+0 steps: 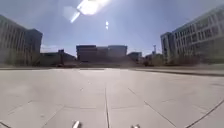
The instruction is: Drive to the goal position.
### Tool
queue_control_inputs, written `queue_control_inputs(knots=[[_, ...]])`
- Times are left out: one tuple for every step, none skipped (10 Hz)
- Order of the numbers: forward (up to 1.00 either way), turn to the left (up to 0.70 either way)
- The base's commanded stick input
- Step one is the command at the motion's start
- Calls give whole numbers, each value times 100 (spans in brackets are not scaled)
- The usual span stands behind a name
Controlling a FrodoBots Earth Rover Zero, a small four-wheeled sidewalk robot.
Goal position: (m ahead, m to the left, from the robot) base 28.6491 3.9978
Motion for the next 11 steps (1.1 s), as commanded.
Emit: queue_control_inputs(knots=[[85,4],[85,4],[85,4],[85,4],[85,4],[85,4],[85,4],[85,4],[85,4],[85,4],[85,4]])
